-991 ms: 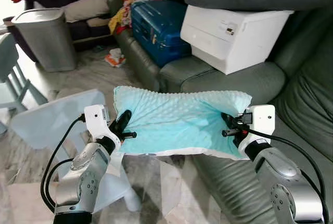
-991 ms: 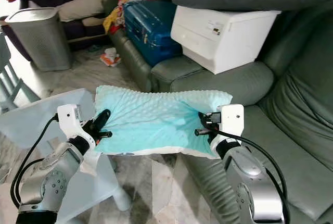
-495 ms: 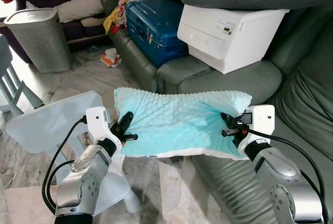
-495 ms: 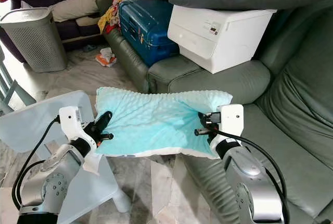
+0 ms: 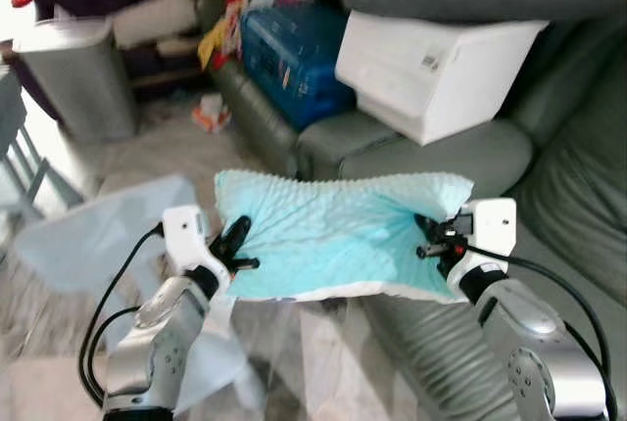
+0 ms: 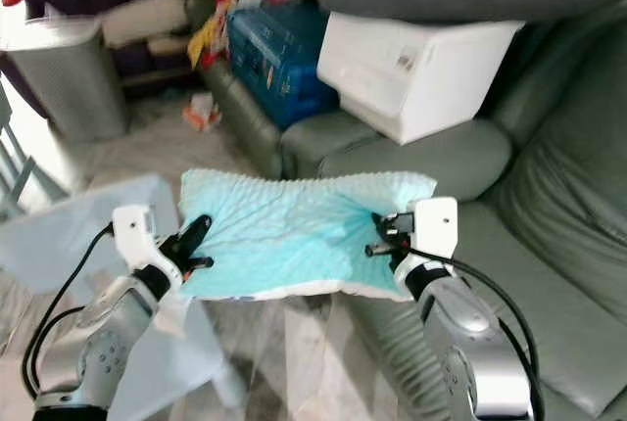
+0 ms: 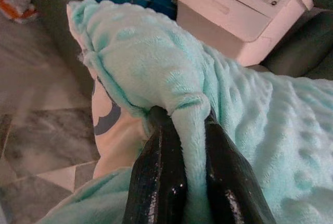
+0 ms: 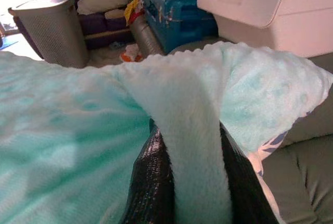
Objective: Move the pillow to the sofa
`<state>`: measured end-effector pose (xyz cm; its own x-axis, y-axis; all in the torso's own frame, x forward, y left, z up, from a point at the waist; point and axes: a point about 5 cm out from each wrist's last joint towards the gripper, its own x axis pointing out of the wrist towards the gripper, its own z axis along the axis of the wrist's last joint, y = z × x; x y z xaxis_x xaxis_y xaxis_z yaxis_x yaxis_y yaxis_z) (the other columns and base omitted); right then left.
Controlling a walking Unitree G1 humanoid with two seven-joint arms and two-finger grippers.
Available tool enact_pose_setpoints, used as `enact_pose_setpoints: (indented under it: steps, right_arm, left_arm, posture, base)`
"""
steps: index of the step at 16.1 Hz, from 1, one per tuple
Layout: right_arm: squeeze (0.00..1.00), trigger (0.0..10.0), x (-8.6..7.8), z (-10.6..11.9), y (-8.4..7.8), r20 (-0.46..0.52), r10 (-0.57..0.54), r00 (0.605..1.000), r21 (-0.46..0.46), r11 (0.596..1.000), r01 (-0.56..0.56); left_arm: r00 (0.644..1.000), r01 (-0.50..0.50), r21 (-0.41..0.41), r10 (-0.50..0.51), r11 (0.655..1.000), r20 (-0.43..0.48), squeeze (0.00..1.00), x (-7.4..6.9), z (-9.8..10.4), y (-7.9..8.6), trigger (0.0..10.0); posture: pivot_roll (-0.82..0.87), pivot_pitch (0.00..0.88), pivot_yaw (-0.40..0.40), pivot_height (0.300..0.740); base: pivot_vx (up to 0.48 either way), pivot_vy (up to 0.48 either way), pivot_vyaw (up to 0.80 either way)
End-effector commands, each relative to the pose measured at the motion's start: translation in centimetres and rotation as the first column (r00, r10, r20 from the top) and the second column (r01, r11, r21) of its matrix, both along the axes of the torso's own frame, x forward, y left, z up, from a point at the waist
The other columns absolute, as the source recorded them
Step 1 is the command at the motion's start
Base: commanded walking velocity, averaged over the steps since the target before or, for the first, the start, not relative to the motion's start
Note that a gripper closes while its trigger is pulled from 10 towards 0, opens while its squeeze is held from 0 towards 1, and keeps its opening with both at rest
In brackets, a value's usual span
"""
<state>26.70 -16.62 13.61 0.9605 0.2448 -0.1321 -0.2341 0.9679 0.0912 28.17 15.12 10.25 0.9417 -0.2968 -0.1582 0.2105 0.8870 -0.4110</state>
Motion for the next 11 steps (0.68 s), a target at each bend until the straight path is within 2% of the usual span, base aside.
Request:
enact_pose_setpoints:
  steps: [1,5,8,11]
  right_arm:
    - [0.00,10.0,0.07,0.70,-0.12,0.029,-0.001,1.000,-0.010,1.000,0.001]
    - [0.00,10.0,0.04,0.68,-0.14,0.029,-0.002,1.000,-0.009,1.000,0.003]
    - [0.00,10.0,0.01,0.67,-0.10,0.028,-0.002,1.000,-0.006,1.000,0.002]
    - [0.00,10.0,-0.01,0.67,-0.10,0.027,-0.002,1.000,-0.006,1.000,0.003]
  left_arm:
    - [0.999,0.021,0.009,-0.022,1.000,0.028,0.00,0.08,0.55,-0.38,10.0]
    - [0.999,0.023,0.010,-0.023,1.000,0.025,0.00,0.05,0.46,-0.41,10.0]
    - [1.000,0.016,0.000,-0.016,1.000,0.012,0.00,0.04,0.36,-0.36,10.0]
    - [1.000,0.018,-0.011,-0.018,1.000,0.005,0.00,0.01,0.30,-0.57,10.0]
  posture:
    - [-0.19,0.000,0.015,0.740]
    - [-0.19,0.000,0.015,0.740]
    - [-0.19,0.000,0.015,0.740]
    - [-0.19,0.000,0.016,0.740]
  base:
    - [0.281,0.000,-0.79]
    - [0.277,0.000,-0.79]
    - [0.084,0.000,-0.68]
    - [0.000,0.000,-0.31]
